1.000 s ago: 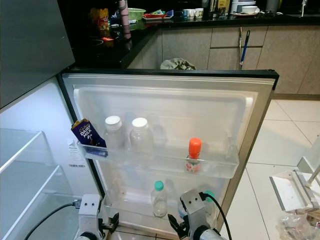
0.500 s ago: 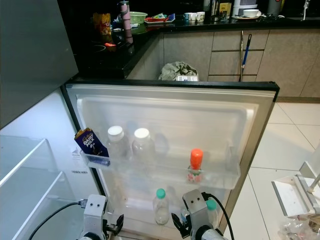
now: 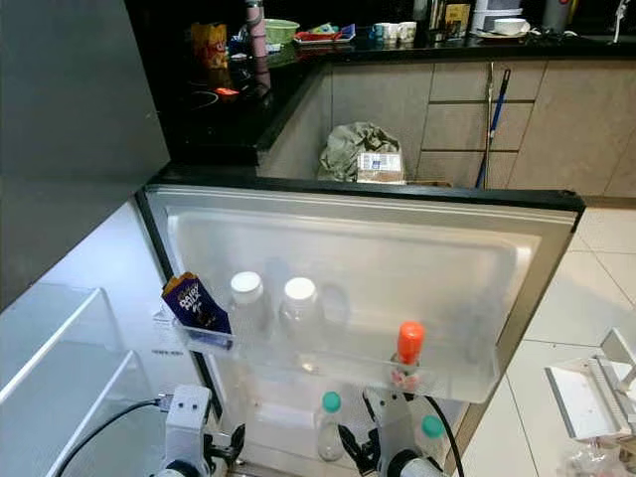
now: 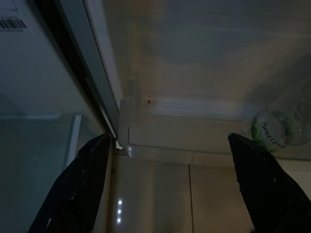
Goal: Restocking fridge
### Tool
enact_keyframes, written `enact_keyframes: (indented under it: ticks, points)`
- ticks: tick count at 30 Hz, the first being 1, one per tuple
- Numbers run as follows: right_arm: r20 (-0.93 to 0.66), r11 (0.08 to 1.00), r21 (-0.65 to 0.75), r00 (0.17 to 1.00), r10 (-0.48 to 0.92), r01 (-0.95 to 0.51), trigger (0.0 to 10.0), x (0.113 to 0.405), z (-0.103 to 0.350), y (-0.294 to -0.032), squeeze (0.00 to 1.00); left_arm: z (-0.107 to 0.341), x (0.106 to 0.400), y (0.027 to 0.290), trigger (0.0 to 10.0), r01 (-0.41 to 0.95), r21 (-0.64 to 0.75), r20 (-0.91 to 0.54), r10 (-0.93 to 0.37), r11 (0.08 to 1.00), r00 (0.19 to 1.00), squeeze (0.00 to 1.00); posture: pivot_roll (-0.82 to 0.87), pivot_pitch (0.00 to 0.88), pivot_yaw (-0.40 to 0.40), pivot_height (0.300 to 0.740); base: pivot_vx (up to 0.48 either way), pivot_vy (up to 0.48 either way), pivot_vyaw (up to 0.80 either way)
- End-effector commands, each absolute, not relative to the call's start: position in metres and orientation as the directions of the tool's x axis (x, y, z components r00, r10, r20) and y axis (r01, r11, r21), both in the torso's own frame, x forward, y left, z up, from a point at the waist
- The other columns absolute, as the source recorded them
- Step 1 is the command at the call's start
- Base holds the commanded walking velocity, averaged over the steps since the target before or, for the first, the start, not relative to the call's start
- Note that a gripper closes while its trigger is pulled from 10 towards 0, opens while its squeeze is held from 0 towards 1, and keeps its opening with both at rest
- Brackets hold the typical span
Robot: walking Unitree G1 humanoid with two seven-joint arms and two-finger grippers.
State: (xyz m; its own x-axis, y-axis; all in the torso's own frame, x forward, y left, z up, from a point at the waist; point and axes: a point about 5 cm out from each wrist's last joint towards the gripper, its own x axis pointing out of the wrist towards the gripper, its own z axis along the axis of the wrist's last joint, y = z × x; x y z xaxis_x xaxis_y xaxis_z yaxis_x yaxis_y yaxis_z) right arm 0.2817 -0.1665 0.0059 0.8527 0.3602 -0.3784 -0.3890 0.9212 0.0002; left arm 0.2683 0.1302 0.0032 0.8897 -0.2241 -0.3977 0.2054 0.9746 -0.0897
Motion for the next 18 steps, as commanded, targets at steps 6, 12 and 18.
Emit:
enact_keyframes:
  ticks: [6,12,18]
  points:
    - [-0.353,0.921,0.016,0.859,0.37,-0.39,10.0,0.2828,0.0088,-0.1642,0.0,0.0009,0.2656,0.1313,10.0,0.217,-0.08,-0.407,-0.23,0.973,0.884,0.0,0.01,0.081,0.031,0.655,0.0,0.0,0.0]
    - [-0.311,0.907,0.071,0.854,0.416,-0.415,10.0,0.2821,0.0119,-0.1607,0.0,0.001,0.2653,0.1322,10.0,0.221,-0.072,-0.407,-0.231,0.973,0.884,0.0,0.01,0.08,0.031,0.655,0.0,0.0,0.0]
    - [-0.262,0.895,0.106,0.856,0.445,-0.433,10.0,0.2822,0.0159,-0.1566,0.0,0.0017,0.2659,0.1337,10.0,0.222,-0.067,-0.405,-0.23,0.973,0.885,0.0,0.02,0.078,0.033,0.674,0.0,0.0,0.0]
